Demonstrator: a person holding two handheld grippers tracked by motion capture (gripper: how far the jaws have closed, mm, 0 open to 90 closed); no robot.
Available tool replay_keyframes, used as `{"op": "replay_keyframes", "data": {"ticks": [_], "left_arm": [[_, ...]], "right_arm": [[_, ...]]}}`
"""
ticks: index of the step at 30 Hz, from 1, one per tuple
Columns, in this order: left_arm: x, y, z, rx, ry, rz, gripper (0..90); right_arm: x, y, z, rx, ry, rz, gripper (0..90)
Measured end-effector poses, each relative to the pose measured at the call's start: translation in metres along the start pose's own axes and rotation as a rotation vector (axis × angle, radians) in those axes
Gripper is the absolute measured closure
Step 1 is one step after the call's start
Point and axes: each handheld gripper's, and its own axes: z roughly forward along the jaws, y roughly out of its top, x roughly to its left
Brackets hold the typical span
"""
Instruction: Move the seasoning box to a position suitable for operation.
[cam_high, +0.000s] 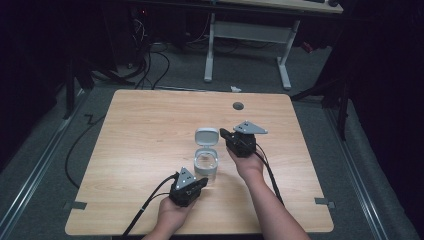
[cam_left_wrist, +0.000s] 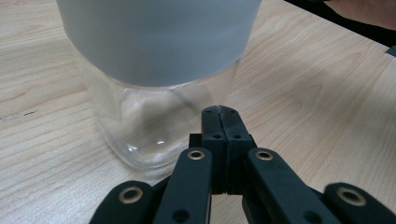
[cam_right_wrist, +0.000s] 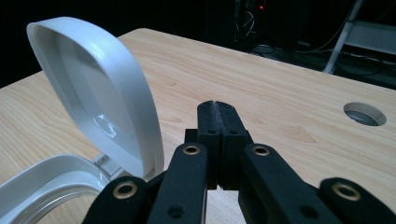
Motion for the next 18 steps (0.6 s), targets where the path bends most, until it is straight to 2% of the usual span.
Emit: {"op": "replay_keyframes", "data": {"ticks": [9,16,18], "left_arm": [[0.0,0.0,0.0,0.005,-0.001,0.002,90.0],[0.0,0.0,0.0,0.003,-0.004,0.002,90.0],[0.0,0.0,0.0,0.004,-0.004,0.006,90.0]], "right_arm": [[0.006,0.006,0.0,-0.023,0.022,-0.016,89.7],[0.017,0.0,-0.013,-0.036,0.047,-0.05,89.7],[0.025,-0.006,-0.021,-0.042,0.06,-0.07,89.7]]}}
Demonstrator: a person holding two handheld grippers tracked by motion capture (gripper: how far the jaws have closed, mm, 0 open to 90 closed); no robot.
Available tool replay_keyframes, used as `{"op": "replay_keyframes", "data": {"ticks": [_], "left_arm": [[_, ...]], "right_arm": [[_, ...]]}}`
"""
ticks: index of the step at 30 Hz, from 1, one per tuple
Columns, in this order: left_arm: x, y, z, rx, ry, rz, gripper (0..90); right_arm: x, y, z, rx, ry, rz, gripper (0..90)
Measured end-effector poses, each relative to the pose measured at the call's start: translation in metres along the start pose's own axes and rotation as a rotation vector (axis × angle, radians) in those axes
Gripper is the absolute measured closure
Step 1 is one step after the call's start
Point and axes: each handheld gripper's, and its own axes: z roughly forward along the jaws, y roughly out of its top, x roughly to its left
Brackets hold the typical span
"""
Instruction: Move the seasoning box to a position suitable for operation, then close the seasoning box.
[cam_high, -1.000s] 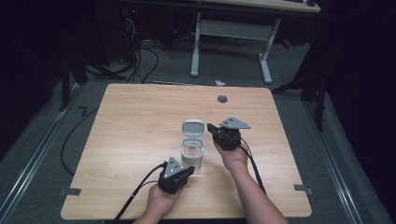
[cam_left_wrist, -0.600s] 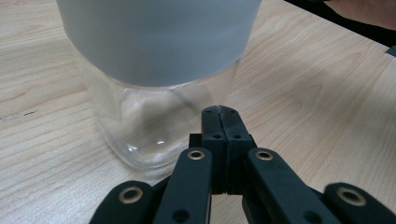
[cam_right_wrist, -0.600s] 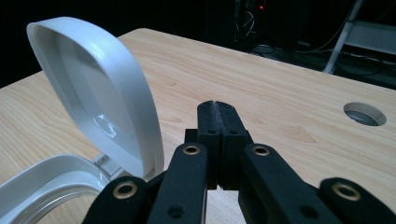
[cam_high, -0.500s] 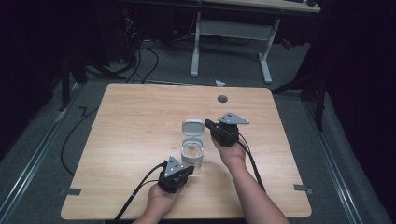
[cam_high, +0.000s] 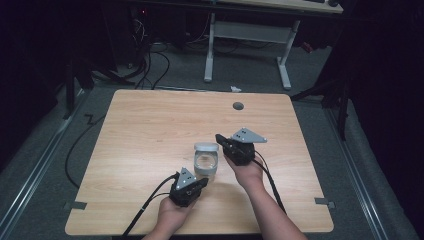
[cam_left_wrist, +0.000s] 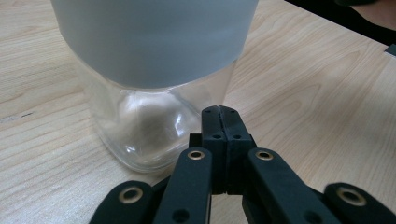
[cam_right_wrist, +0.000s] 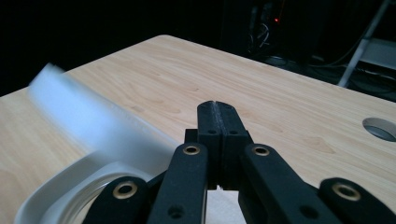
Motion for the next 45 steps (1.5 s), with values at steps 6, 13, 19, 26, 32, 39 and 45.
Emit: {"op": "replay_keyframes", "data": {"ticks": [6,13,19,26,32,39,45], "left_arm": [[0.0,0.0,0.0,0.001,-0.002,0.003,90.0],[-0.001,0.0,-0.001,0.001,-0.008,0.004,88.2],[-0.002,0.006,-0.022,0.038,-0.019,0.009,75.8],[0.046,0.034,-0.057,0.015,0.158,0.212,62.5],[0.101,0.058,-0.088,-0.055,0.307,0.114,52.8],[0.111,0.055,-0.099,-0.068,0.333,0.124,50.3],[0.109,0.056,-0.106,-0.086,0.319,0.104,49.8]], "right_arm": [[0.012,-0.008,-0.01,-0.008,0.018,-0.022,89.6],[0.023,-0.018,-0.022,-0.015,0.029,-0.038,87.5],[0.008,-0.032,-0.045,-0.007,-0.009,-0.001,82.1],[-0.035,-0.076,-0.072,0.07,-0.136,0.122,69.2],[-0.071,-0.101,-0.099,0.089,-0.272,0.194,50.1],[-0.079,-0.117,-0.121,0.066,-0.319,0.241,39.9],[-0.066,-0.129,-0.136,0.072,-0.335,0.212,35.1]]}}
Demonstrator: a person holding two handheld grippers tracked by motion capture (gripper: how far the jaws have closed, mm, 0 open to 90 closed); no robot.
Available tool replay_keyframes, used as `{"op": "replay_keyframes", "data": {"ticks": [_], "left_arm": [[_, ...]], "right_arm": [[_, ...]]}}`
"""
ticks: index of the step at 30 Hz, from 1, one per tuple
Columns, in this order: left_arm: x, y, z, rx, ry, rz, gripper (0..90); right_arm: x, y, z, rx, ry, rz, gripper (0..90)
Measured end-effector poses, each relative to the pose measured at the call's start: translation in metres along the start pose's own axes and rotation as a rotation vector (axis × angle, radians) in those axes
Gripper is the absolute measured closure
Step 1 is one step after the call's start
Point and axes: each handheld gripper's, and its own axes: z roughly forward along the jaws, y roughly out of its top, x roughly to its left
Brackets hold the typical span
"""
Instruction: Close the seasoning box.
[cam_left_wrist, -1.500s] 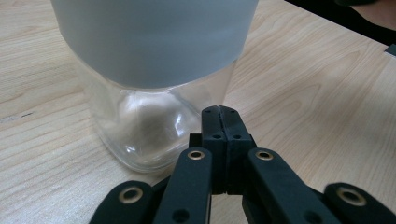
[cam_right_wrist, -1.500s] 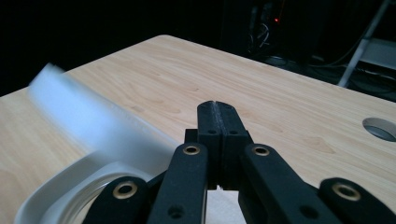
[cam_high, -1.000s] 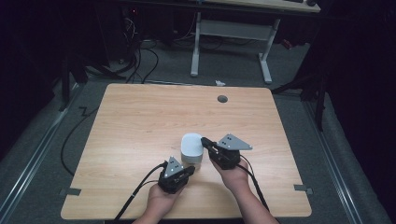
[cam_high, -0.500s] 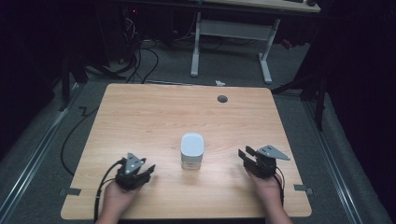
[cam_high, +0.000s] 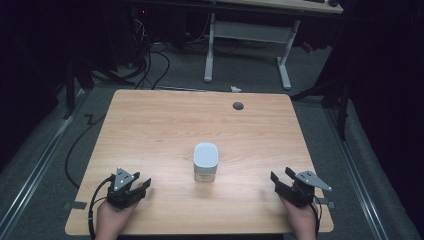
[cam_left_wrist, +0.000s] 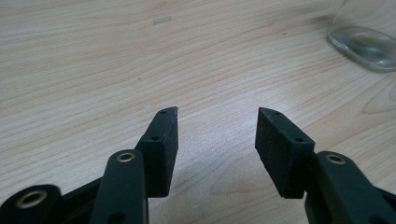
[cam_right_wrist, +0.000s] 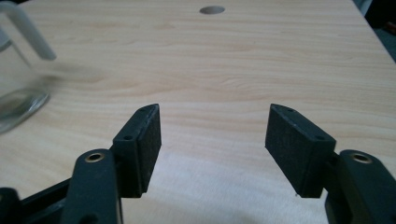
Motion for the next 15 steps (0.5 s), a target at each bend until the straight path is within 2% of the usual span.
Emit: {"op": "replay_keyframes", "data": {"ticks": [2,4,8,11,15], "left_arm": [[-0.0018,-0.0024,-0.0021,0.009,0.001,0.032,49.8],[-0.0028,-0.0025,-0.0028,0.007,0.003,0.043,49.8],[-0.0039,-0.0017,-0.0014,-0.009,0.002,0.012,49.7],[-0.0045,-0.0029,0.0018,0.002,-0.001,0.03,49.6],[-0.0075,-0.0007,0.0022,-0.012,-0.015,0.018,49.4]], "right_arm": [[0.0033,-0.0014,-0.0004,0.003,0.003,-0.027,35.1],[0.0051,-0.0012,0.0019,0.008,0.006,-0.034,35.0],[0.0067,-0.0011,0.0052,0.011,0.02,-0.017,34.8],[0.0077,-0.0029,0.0031,0.012,0.02,-0.03,34.8],[0.0073,-0.0055,0.0018,0.025,0.018,-0.034,33.0]]}}
